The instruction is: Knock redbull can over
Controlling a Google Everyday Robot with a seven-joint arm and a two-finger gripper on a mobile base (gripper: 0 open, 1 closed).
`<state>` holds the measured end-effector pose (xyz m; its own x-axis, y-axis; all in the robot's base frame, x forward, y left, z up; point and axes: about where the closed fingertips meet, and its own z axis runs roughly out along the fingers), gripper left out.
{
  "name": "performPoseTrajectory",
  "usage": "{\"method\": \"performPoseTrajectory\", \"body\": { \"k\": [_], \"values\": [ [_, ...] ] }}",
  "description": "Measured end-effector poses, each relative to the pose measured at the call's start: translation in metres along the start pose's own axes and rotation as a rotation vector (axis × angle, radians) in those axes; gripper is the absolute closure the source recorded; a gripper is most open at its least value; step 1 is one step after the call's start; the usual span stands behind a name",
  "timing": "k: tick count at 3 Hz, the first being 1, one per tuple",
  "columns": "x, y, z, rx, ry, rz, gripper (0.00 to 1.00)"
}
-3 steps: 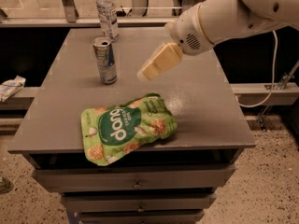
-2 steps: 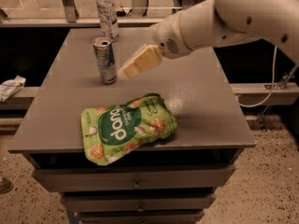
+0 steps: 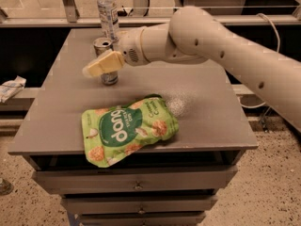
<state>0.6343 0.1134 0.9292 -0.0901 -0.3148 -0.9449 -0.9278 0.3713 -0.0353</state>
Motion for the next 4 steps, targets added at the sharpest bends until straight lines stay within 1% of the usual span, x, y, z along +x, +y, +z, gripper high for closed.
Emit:
{"method": "performPoseTrajectory", "body": {
  "k": [1,2,3,4],
  "values": [
    [0.005,-0.001,0.041,-0.022,-0.075,0.024,0.0],
    [0.014,-0.003,0.061,-0.027,-0.121,0.038,0.16],
    [0.021,-0.01,0.066,-0.015,-0.142,0.04,0.4],
    [0.018,-0.024,0.055,0.002,-0.129,0.009,0.7]
  ]
}}
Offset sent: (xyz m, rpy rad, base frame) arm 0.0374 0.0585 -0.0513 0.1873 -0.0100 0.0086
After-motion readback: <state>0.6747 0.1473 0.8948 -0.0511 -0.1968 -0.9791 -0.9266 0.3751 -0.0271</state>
